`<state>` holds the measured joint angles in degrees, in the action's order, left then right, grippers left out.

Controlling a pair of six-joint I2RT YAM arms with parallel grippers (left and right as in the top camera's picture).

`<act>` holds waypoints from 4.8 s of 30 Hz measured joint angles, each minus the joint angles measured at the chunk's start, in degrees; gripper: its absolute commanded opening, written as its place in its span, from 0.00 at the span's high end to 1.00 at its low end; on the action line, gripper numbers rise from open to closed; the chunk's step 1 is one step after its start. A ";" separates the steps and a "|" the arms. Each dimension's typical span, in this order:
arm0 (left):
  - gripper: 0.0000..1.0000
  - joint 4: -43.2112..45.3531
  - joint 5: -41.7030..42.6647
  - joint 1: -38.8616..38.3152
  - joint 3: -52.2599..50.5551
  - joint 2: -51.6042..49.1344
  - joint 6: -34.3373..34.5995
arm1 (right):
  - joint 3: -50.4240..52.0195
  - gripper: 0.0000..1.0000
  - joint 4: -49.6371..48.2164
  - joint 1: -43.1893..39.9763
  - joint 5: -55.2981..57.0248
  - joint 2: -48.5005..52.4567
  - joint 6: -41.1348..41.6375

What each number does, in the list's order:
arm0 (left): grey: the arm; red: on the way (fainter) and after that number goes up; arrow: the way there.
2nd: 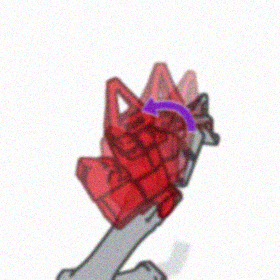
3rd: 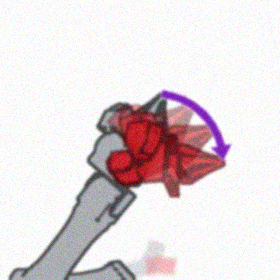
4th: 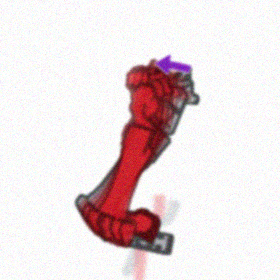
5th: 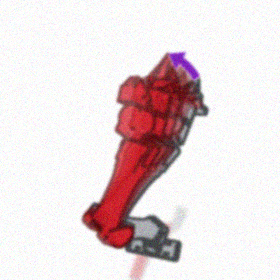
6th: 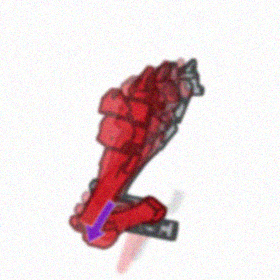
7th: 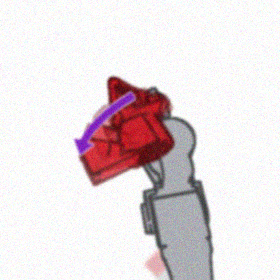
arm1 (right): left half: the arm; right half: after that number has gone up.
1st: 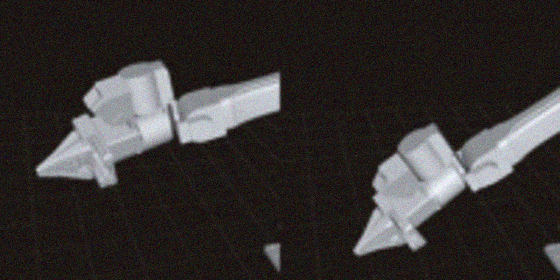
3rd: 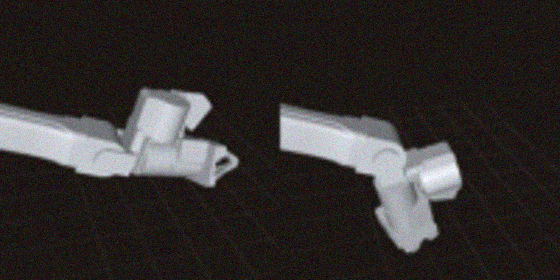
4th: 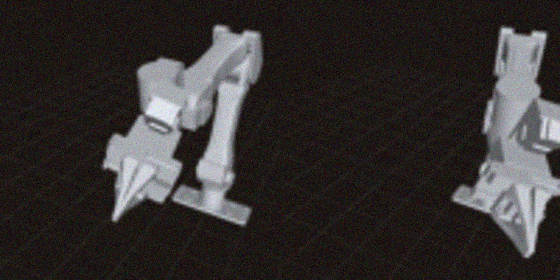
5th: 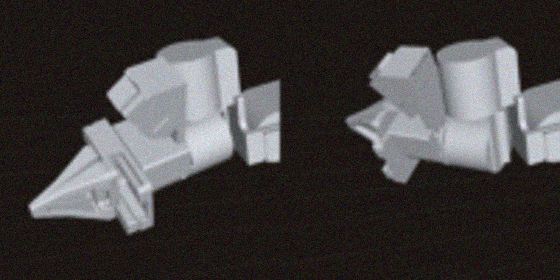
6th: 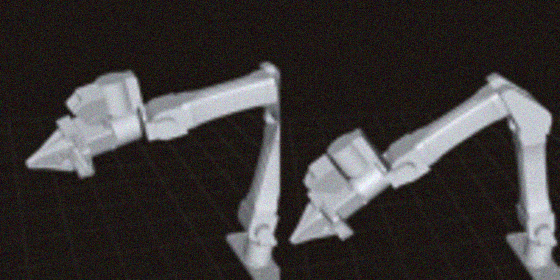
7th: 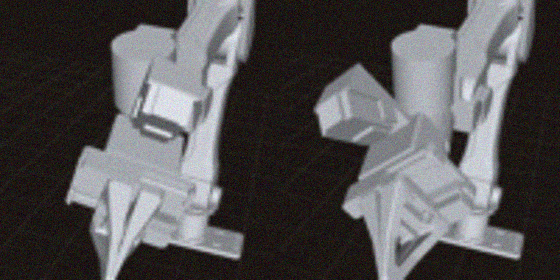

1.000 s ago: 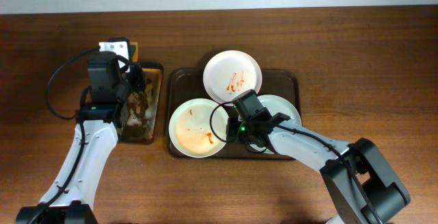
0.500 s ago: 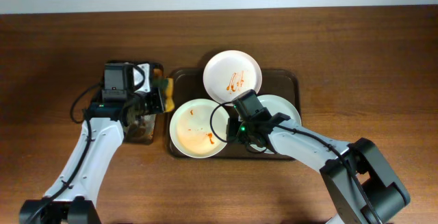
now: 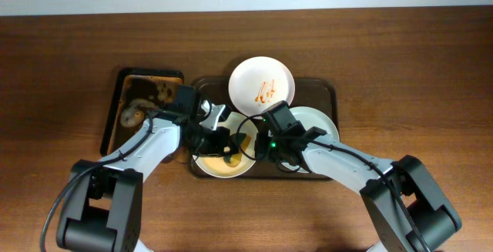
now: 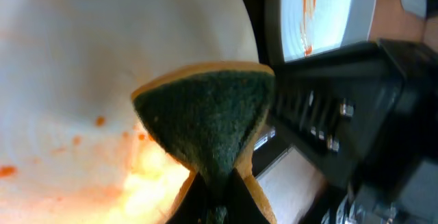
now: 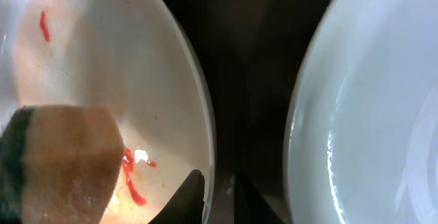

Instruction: Clean dirty plates on tray and stack at the side

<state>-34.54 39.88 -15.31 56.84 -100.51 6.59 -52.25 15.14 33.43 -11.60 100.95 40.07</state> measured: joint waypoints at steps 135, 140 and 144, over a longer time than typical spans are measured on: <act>1.00 2.36 -33.90 18.12 0.85 12.87 5.07 | -25.55 0.96 12.22 21.42 72.74 -0.72 -36.02; 1.00 2.34 -33.90 18.12 0.85 12.87 5.07 | -25.64 0.96 16.22 18.97 66.58 -0.72 -29.35; 1.00 2.36 -33.90 18.12 0.85 12.87 5.07 | -25.66 0.96 20.20 9.64 57.48 -1.99 -22.21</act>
<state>-32.18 5.98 2.81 57.69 -87.64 11.66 -77.91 35.33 43.07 45.89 98.96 17.87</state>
